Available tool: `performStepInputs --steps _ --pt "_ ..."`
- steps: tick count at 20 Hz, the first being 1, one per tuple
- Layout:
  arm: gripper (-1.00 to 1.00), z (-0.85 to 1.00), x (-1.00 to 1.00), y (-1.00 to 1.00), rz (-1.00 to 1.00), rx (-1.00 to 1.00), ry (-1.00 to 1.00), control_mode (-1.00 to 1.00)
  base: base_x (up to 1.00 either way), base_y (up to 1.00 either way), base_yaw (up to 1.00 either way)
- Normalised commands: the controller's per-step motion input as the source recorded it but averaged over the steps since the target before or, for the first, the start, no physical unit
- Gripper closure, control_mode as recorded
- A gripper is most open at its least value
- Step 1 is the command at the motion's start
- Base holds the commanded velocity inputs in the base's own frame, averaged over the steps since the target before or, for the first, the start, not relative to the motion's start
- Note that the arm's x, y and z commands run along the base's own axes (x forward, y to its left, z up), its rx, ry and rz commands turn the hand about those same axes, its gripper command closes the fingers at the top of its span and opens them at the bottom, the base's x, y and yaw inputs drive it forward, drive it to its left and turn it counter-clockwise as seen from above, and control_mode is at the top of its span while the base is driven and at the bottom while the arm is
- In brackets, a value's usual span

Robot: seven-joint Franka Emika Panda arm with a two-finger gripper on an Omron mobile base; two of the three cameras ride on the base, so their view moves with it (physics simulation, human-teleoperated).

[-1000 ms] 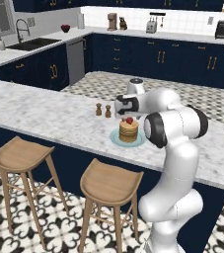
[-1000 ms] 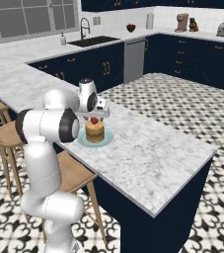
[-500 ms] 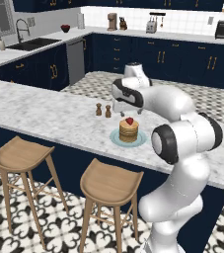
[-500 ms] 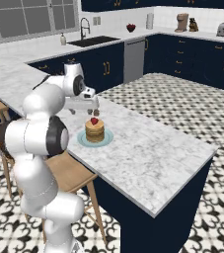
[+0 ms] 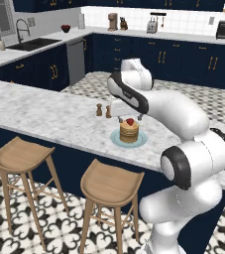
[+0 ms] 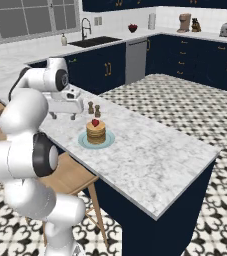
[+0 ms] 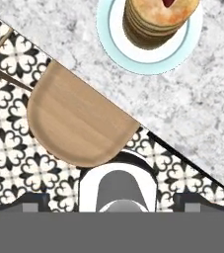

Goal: Take the strawberry from the fridge and place it on top of the pancake, located on the dining counter.

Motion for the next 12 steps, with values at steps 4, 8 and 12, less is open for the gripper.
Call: performStepInputs --steps 4,8,12 --pt "-1.0 -0.25 -1.0 0.03 0.0 -0.01 -0.01 -1.0 0.0 0.0 0.0" --pt "-1.0 -0.12 -1.0 -0.03 0.0 -0.01 0.0 -1.0 0.0 0.0 0.0" --pt "-1.0 -0.12 -1.0 -0.38 0.0 0.0 -0.11 -1.0 0.0 0.0 0.0"
